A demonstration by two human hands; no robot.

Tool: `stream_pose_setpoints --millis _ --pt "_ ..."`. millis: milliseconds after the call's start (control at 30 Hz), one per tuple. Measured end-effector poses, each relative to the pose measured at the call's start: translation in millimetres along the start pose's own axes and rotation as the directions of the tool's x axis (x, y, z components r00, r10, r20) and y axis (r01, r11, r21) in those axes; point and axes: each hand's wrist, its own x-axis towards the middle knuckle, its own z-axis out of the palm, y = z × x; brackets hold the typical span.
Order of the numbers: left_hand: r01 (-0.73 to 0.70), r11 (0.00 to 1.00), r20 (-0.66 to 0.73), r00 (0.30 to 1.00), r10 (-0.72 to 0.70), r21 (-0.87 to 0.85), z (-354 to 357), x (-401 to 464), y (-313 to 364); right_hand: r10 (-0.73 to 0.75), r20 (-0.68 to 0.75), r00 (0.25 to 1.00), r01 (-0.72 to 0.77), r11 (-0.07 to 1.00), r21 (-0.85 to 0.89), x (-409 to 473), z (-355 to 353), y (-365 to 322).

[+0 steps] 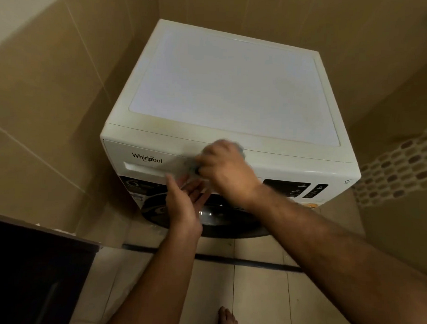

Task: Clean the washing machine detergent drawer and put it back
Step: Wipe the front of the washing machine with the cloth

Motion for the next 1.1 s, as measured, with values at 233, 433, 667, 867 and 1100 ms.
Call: stream_pose_setpoints --millis 233,433,667,867,1100 --pt "-0.072 0.979 0.059 0.996 0.061 0.190 26.9 -11.4 -0.9 0.532 -0.173 0.829 -0.517 0.847 0.125 -60.9 -16.0 29.1" --pt "-0.066 0.948 0.042 0.998 0.056 0.312 17.2 -17.6 -19.8 0.557 -0.163 0.815 -0.516 0.824 0.235 -91.9 26.7 -37.9" --pt "-0.026 0.914 0.005 1.000 0.026 0.406 -2.3 -10.3 -27.1 0.996 0.094 0.003 -0.736 -0.061 0.675 -84.1 36.0 -48.7" --pt "-0.091 0.861 0.020 0.995 0.094 0.500 -1.3 -18.0 -18.2 0.752 0.657 0.057 -0.535 -0.532 0.656 -52.5 35.5 -86.2" --pt "-0.072 0.842 0.099 0.995 0.022 0.534 4.9 -54.0 26.1 0.840 0.398 0.368 -0.559 -0.142 0.817 -39.7 -35.1 -89.6"
